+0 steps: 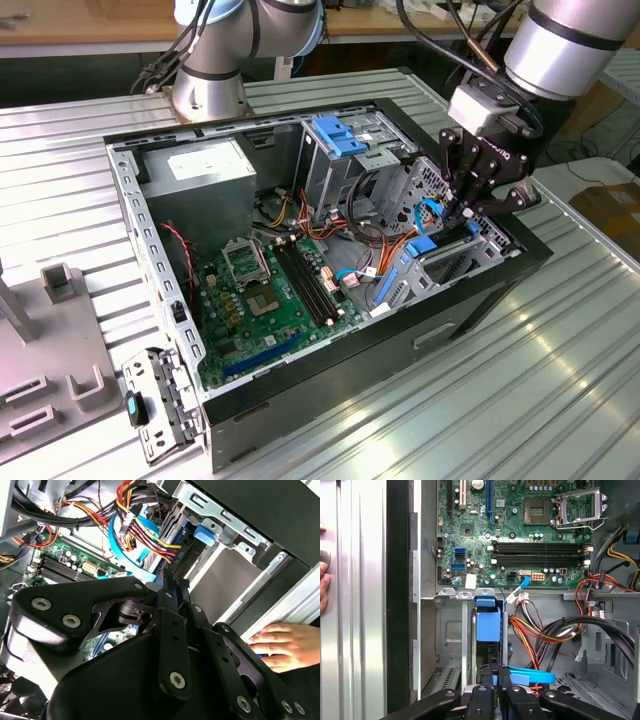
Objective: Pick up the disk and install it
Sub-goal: 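Insert the second disk wire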
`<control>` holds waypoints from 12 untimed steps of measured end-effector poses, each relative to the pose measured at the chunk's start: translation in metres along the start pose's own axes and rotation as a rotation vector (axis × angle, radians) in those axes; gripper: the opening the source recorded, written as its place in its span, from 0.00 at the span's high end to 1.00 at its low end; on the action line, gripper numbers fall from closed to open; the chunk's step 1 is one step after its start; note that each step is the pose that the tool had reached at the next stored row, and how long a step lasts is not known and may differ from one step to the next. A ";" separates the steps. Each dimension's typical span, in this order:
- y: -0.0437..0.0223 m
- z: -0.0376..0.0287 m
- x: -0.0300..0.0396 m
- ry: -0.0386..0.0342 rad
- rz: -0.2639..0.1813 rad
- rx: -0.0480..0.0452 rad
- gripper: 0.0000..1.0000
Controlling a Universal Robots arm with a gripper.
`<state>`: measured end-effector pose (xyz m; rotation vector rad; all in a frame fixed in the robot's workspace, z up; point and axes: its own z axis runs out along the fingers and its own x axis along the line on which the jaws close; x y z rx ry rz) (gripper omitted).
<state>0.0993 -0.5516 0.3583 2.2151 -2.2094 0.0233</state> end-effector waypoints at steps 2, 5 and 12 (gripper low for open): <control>0.0001 0.0028 0.0009 -0.0097 -0.001 0.0059 0.84; 0.0004 0.0048 0.0010 -0.0100 -0.001 0.0165 0.84; 0.0019 0.0090 0.0044 -0.0394 0.000 0.0313 0.84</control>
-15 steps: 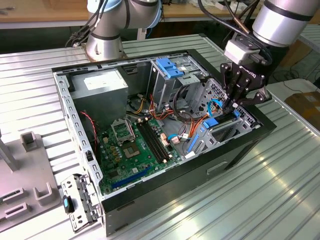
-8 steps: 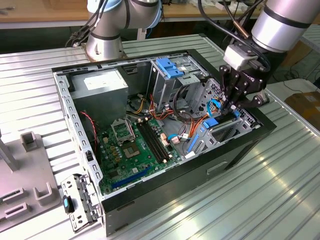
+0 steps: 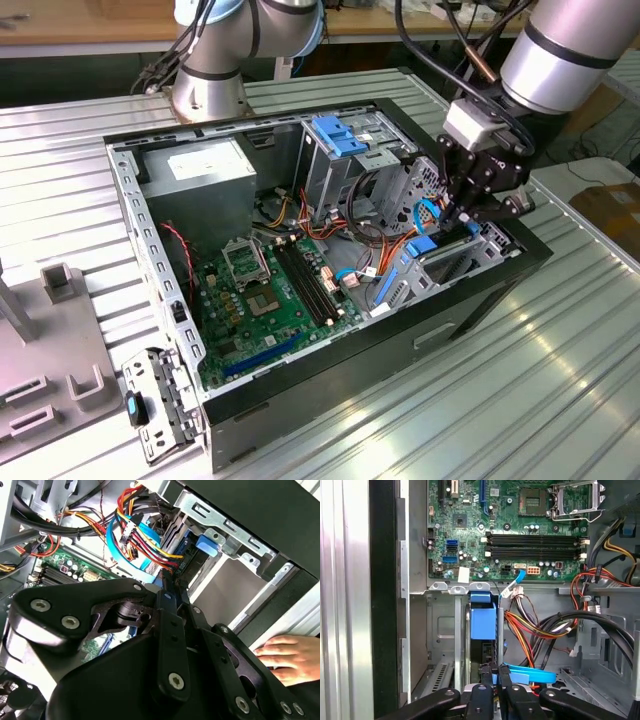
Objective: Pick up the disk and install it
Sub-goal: 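Insert the second disk wire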
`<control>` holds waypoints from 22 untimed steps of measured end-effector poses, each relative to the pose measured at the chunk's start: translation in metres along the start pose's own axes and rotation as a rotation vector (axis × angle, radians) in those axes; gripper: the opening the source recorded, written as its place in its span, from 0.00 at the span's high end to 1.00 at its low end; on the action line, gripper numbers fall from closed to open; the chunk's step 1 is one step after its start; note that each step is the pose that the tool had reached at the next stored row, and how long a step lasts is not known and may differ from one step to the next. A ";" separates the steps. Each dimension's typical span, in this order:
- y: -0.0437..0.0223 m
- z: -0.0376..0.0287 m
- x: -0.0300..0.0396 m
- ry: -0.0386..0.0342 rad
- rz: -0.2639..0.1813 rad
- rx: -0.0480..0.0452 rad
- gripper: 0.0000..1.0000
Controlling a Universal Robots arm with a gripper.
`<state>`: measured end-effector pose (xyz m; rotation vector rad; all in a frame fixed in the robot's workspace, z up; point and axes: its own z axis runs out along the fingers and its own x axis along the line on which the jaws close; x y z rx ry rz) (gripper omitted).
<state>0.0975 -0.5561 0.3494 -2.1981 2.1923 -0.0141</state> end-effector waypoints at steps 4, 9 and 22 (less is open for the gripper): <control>0.0000 0.0000 0.0034 -0.0153 0.001 0.0001 0.84; 0.0000 -0.0002 0.0111 -0.0498 0.002 0.0002 0.84; 0.0001 0.0013 0.0154 -0.0702 0.002 0.0002 0.84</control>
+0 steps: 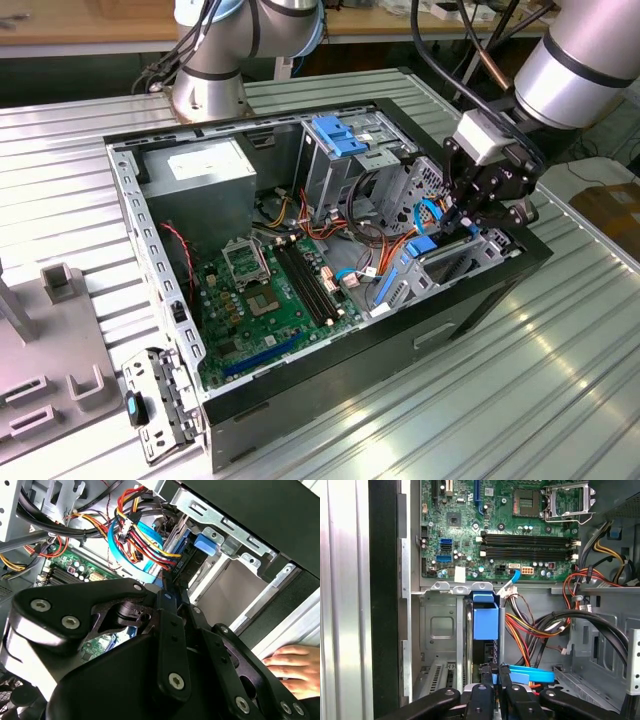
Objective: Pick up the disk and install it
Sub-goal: 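Insert the second disk wire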
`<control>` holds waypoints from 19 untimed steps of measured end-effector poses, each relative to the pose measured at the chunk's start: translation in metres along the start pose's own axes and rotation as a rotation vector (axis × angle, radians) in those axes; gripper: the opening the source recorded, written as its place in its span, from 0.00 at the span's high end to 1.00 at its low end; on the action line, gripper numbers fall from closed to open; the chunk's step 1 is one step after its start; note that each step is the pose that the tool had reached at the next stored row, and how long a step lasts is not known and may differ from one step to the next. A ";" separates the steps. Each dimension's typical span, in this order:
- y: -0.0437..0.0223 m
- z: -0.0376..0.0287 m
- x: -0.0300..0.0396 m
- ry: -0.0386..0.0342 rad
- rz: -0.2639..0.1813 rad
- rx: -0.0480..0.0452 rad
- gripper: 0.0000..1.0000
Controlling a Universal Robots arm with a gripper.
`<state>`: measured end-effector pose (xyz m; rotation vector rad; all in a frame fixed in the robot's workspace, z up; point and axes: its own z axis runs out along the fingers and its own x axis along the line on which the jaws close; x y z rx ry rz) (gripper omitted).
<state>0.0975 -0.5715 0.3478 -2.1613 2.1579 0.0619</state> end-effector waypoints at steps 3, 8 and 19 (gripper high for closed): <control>0.0000 0.0003 0.0002 -0.0008 0.000 0.0000 0.84; 0.0000 0.0011 0.0005 -0.0045 0.000 0.0000 0.84; 0.0002 0.0046 0.0014 -0.0089 0.000 0.0000 0.84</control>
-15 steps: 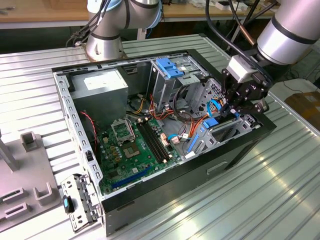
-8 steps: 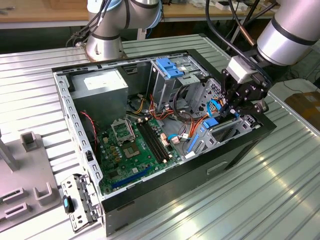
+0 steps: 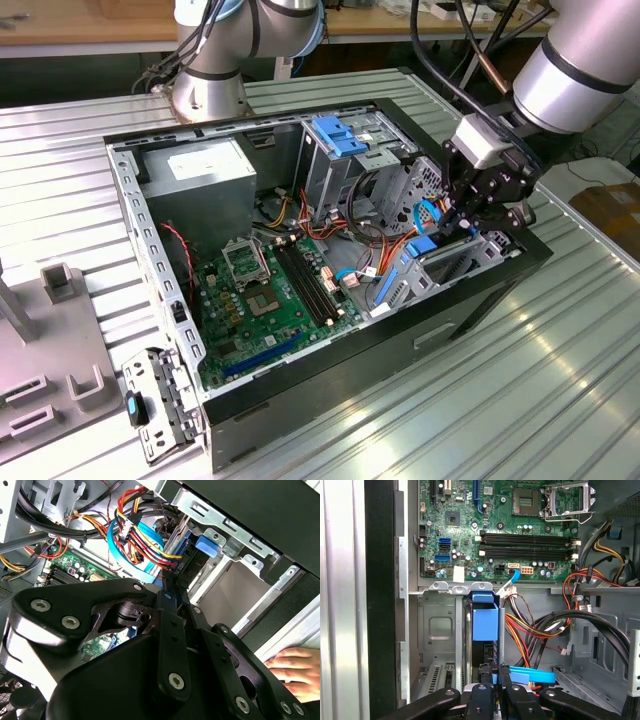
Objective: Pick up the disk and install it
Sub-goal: 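Insert the second disk wire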
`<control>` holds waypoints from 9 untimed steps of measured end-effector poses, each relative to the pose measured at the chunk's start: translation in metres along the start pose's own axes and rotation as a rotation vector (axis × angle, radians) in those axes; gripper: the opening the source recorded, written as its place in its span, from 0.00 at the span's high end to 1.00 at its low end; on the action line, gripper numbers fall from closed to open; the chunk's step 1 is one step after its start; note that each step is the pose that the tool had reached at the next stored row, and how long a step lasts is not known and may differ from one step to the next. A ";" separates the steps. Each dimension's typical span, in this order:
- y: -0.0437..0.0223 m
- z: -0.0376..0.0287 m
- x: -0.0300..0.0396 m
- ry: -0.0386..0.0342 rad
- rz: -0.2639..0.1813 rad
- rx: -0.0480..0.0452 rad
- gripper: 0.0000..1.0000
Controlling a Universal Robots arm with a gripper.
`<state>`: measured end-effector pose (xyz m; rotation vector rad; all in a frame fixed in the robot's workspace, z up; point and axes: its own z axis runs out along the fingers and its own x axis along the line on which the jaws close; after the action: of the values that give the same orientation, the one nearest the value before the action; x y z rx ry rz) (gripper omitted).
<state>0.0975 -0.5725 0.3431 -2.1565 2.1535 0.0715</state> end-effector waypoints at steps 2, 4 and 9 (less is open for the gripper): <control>0.0001 0.0019 0.0006 -0.0016 0.000 0.0000 0.84; 0.0001 0.0030 0.0009 -0.0020 0.000 0.0000 0.84; 0.0002 0.0059 0.0018 -0.0027 0.000 0.0000 0.84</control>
<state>0.0975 -0.5738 0.3371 -2.1550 2.1522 0.0744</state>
